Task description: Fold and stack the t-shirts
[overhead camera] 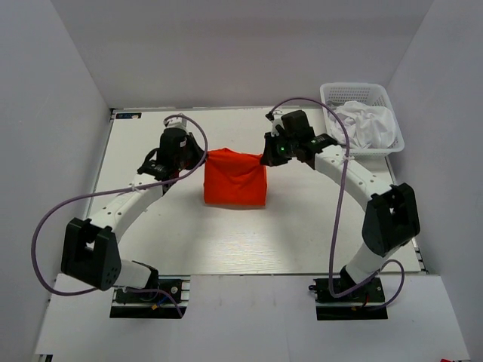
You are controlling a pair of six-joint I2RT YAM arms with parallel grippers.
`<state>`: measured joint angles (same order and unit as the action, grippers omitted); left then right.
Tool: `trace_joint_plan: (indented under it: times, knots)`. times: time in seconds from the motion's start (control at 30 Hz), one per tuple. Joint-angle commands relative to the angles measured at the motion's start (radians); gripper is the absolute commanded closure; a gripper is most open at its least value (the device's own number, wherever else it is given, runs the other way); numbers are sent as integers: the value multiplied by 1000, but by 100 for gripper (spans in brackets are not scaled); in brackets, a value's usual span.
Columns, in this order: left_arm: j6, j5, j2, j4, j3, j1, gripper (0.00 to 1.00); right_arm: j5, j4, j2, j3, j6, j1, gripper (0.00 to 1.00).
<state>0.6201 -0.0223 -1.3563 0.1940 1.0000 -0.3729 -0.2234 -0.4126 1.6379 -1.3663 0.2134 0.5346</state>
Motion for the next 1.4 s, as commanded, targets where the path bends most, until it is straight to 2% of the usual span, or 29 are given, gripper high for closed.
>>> trace_joint_plan:
  times: [0.0, 0.47, 0.7, 0.73, 0.77, 0.8, 0.83, 0.9, 1.07, 1.2, 1.3, 1.37]
  knots:
    - [-28, -65, -45, -34, 49, 12, 100, 5, 28, 48, -65, 1, -21, 100]
    - [-71, -100, -401, -67, 308, 12, 100, 39, 40, 295, -246, 32, -96, 100]
    - [-62, -125, -538, -103, 368, 22, 100, 61, 147, 427, -272, 81, -120, 99]
    - [-62, -125, -550, -120, 380, 22, 90, 64, 170, 459, -283, 89, -127, 86]
    - [-62, -111, -575, -145, 390, 22, 72, 65, 172, 468, -289, 95, -130, 64]
    - [-72, -99, -586, -145, 413, 22, 34, 67, 172, 476, -313, 101, -134, 10]
    - [-72, -99, -586, -145, 426, 22, 17, 71, 179, 487, -332, 101, -139, 10]
    - [-72, -108, -596, -131, 448, 22, 0, 88, 181, 482, -341, 103, -134, 10]
    - [-72, -97, -517, -122, 396, 8, 0, 47, 273, 346, -205, 99, -125, 10]
    - [-62, 55, -448, -220, 296, -1, 0, -85, 400, 223, -30, 110, -119, 10]
    - [-53, 79, -448, -267, 275, -1, 0, -166, 493, 226, 19, 119, -117, 10]
    - [-53, 114, -480, -301, 265, -1, 0, -273, 532, 255, 18, 145, -122, 10]
